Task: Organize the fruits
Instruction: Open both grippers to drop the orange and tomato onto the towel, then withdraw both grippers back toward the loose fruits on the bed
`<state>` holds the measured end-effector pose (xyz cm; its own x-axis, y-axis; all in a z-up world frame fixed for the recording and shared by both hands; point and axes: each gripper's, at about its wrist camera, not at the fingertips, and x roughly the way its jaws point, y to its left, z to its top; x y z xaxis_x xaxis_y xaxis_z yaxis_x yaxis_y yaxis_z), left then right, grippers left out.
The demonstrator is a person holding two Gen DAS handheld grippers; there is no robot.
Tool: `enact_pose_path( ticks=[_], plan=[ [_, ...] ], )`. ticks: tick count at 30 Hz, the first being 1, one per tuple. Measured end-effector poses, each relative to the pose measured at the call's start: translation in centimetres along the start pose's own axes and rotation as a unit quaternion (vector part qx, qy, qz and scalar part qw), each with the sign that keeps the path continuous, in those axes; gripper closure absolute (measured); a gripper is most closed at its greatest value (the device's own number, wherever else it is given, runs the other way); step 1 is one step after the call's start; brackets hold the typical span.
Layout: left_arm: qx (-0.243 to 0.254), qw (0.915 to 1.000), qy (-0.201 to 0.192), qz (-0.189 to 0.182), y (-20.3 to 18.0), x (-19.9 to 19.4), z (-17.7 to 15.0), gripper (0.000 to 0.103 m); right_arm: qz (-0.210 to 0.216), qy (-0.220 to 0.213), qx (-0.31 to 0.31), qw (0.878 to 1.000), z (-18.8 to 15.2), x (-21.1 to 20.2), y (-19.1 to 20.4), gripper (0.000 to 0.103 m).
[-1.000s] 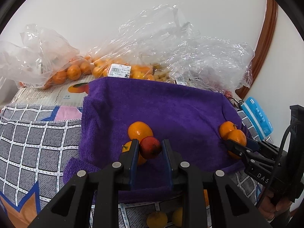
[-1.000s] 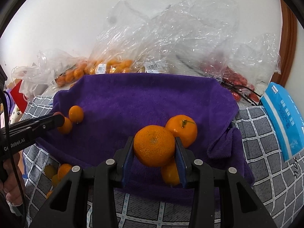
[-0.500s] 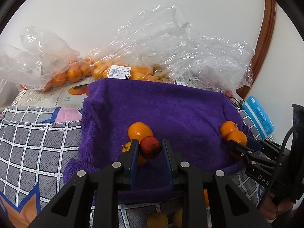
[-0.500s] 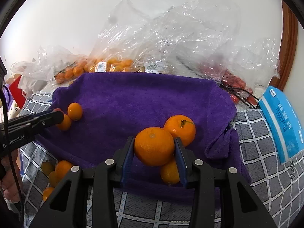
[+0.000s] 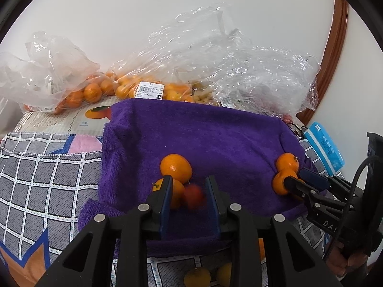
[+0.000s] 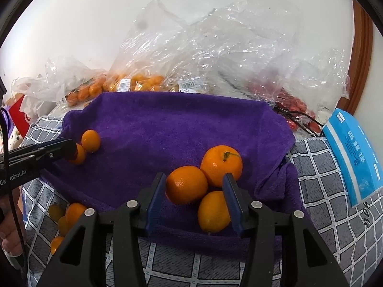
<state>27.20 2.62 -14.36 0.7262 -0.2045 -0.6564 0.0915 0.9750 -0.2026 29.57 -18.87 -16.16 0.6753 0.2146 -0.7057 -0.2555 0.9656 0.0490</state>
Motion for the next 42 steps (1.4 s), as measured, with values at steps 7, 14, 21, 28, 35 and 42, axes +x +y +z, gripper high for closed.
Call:
enact_pose_path(
  ticks=[7,14,21,28,35,42],
  plan=[
    [0.0,1.0,0.004,-0.001,0.0,0.0,0.0,0.062,0.001,-0.018,0.004,1.0,0.2,-0.8,0.0,0.044],
    [0.0,1.0,-0.001,-0.003,-0.2,-0.5,0.1,0.06,-0.002,-0.034,0.016,0.999,0.3,-1.7,-0.2,0.043],
    [0.001,0.9996,-0.024,0.017,-0.6,-2.7,0.8,0.059,0.001,-0.043,0.073,0.996,0.6,-2.7,-1.0,0.043],
    [0.033,0.9978,-0.03,0.049,-1.5,-6.1,0.6,0.053,-0.008,-0.04,0.072,0.997,0.1,-5.7,1.1,0.043],
    [0.003,0.9984,0.004,0.056,1.6,-7.1,-1.0,0.053,0.001,-0.002,0.073,0.997,-2.3,-6.3,4.0,0.039],
    [-0.002,0.9972,0.014,0.073,4.2,-8.3,-2.9,0.053,0.016,0.042,0.09,0.995,-5.0,-4.8,5.8,0.039]
  ],
)
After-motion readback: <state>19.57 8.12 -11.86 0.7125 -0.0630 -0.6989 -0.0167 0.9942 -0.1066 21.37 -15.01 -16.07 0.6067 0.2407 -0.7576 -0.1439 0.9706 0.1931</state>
